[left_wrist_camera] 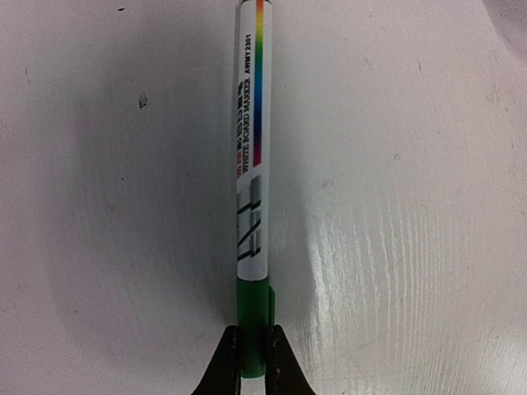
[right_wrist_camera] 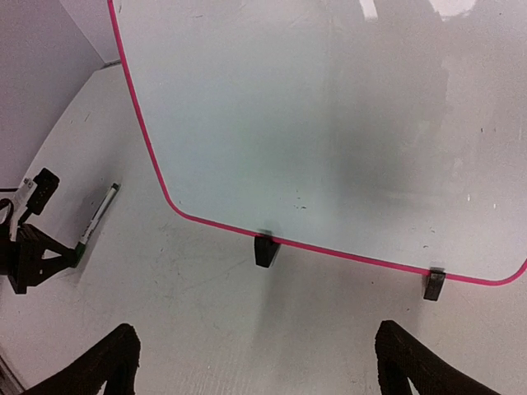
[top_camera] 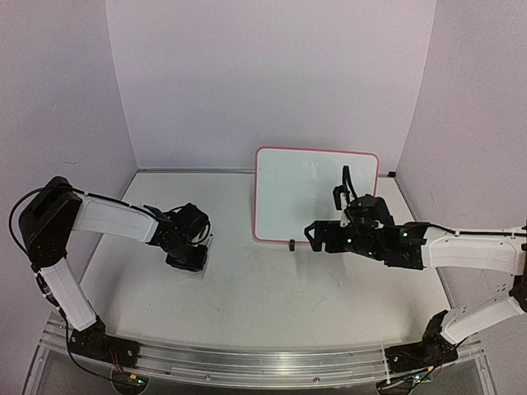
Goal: Write a sentence on the whiteboard
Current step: Pass from the left arm to the right
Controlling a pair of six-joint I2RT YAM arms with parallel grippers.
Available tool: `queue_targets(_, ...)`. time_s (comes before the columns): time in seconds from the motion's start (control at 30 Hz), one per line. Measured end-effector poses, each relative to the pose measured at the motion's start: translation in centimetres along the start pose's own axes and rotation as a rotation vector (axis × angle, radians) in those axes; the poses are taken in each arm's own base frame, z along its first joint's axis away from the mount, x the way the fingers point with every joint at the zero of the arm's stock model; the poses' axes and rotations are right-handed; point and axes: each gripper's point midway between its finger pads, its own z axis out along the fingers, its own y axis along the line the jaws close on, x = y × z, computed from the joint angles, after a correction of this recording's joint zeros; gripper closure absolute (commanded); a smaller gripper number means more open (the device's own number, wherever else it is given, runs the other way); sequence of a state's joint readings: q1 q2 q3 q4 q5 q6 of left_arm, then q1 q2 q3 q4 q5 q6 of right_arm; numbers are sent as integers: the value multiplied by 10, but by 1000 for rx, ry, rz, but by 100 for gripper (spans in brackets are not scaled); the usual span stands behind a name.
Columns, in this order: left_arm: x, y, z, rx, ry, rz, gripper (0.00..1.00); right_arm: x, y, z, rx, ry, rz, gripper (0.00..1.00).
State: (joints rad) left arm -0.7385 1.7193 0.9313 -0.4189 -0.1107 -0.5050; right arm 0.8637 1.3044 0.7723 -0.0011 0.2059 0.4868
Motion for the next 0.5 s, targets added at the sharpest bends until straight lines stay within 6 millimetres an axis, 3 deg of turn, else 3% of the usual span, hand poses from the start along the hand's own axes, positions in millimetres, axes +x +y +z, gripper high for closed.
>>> queue_targets(0.17, 10, -8, -19, 84, 15, 76, 100, -16, 6, -5, -135, 47, -15, 5)
queue_targets(0.33, -4, -29, -70, 220, -52, 190, 100, -36, 33, -21, -326, 115, -57, 4)
queue_targets(0.5, -21, -61, -127, 386, -122, 366, 100, -58, 74, -44, -545, 169, -87, 4)
